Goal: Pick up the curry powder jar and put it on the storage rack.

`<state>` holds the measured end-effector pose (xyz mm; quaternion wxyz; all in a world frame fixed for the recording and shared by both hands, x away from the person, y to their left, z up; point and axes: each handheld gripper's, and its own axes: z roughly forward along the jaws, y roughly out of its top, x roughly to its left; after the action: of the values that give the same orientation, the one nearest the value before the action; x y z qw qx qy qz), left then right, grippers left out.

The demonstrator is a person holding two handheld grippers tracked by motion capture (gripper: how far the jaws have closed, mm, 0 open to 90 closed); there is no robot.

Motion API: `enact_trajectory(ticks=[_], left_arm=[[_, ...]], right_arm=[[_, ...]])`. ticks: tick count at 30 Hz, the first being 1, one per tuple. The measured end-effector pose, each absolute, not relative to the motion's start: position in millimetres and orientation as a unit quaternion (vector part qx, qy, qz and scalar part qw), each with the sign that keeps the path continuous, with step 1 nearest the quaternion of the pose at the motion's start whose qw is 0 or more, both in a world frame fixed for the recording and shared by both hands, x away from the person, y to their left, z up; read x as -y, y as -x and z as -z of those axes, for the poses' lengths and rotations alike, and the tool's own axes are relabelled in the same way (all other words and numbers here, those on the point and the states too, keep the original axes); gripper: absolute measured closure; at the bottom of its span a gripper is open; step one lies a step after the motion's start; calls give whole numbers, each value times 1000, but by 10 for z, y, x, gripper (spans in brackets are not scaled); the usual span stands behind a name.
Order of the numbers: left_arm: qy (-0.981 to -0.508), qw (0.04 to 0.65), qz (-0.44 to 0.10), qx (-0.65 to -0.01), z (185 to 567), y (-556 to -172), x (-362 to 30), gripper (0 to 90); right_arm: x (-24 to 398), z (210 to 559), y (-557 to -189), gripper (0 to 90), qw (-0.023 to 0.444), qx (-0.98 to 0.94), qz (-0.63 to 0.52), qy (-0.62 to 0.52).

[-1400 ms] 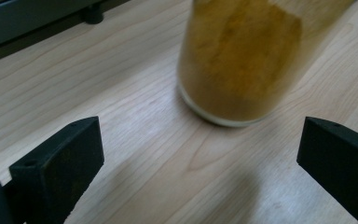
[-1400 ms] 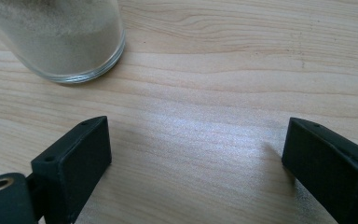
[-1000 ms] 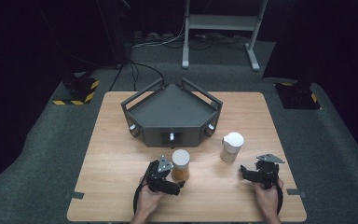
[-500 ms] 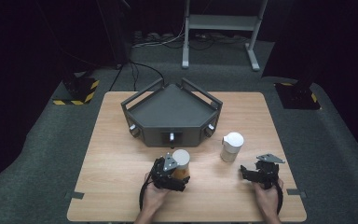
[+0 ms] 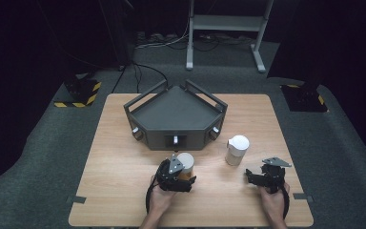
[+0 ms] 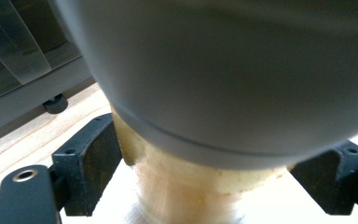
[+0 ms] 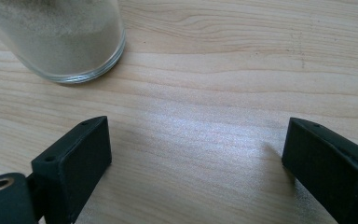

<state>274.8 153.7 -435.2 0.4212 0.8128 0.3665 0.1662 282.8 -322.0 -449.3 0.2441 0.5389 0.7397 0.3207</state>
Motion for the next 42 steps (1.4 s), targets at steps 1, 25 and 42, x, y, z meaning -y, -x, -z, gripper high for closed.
enact_trajectory(ticks=[1, 25, 42], left_arm=[[-811, 424, -167, -367, 4353, -2745, -1539, 158], [-803, 434, -175, -371, 4322, -2772, -1496, 303], [-796, 438, -170, -381, 4303, -2764, -1524, 313]], right_arm=[[3220, 4493, -2828, 76, 244, -740, -321, -539], [3221, 4493, -2828, 76, 244, -740, -321, -539], [3223, 4493, -2828, 77, 244, -740, -321, -539]])
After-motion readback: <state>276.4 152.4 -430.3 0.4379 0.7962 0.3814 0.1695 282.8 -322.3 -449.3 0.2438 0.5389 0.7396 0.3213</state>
